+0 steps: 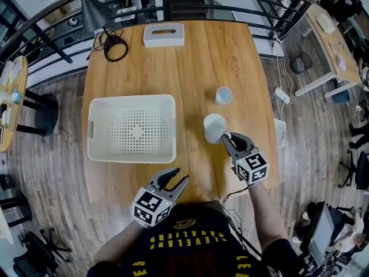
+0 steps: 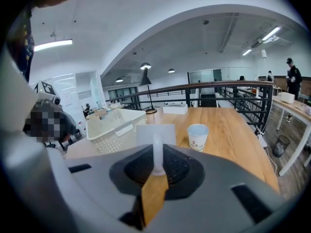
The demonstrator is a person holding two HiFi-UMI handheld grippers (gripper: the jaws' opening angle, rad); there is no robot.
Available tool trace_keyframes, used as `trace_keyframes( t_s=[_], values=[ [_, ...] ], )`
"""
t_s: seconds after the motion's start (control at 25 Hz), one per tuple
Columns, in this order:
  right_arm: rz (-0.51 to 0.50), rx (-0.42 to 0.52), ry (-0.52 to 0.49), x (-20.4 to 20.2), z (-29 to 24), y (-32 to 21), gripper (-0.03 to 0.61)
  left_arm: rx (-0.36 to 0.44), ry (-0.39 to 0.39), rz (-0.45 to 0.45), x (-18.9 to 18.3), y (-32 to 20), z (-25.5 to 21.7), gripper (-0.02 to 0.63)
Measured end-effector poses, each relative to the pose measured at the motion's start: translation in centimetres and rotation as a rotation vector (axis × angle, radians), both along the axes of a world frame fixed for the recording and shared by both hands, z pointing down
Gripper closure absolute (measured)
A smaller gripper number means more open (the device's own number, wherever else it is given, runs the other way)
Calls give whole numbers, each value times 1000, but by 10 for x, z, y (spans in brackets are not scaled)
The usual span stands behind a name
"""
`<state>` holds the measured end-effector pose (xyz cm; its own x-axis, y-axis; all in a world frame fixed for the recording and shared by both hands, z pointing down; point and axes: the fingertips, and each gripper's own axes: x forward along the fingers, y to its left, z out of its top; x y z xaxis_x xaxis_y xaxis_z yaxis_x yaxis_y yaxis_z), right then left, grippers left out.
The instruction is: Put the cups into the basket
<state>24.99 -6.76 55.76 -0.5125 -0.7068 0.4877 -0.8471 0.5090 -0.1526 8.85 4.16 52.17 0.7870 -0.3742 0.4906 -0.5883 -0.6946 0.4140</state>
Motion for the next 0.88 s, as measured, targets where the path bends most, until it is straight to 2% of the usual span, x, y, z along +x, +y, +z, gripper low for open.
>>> trace_keyframes(
  t_s=[0.32,0.6,0.88],
  values=[
    [-38,94,-7,-36,-55,8,532,47,43,-20,-27,-9,-12,471],
    [-99,149,-29,-87,-92,14,532,107,70,-96,-77,-25,-26,471],
    [-155,153,-41,-145,-103,21,532,113,76,-159,-131,-20,-27,471]
  ],
)
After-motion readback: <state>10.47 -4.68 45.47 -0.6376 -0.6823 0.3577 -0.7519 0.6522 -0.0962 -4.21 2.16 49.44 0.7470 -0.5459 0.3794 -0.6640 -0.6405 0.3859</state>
